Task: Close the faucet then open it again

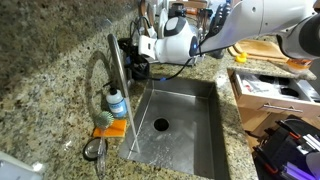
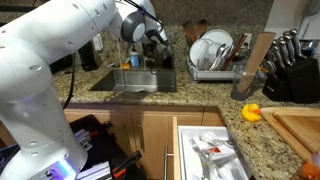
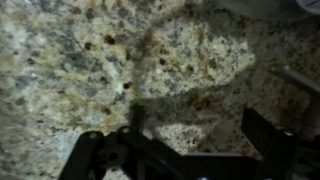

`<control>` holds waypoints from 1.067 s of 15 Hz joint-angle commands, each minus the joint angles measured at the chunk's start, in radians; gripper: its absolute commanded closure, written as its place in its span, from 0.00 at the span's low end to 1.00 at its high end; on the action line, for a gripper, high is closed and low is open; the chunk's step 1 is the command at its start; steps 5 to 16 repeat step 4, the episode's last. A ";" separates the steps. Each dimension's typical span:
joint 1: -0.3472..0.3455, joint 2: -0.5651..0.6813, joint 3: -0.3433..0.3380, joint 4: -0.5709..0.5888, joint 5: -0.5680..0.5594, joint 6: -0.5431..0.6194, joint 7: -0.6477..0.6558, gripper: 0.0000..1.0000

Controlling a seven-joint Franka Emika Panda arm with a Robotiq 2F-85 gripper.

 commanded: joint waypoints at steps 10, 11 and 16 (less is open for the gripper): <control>-0.015 -0.001 0.032 -0.002 -0.016 0.000 0.006 0.00; -0.015 -0.001 0.032 -0.002 -0.016 0.000 0.006 0.00; -0.015 -0.001 0.032 -0.002 -0.016 0.000 0.006 0.00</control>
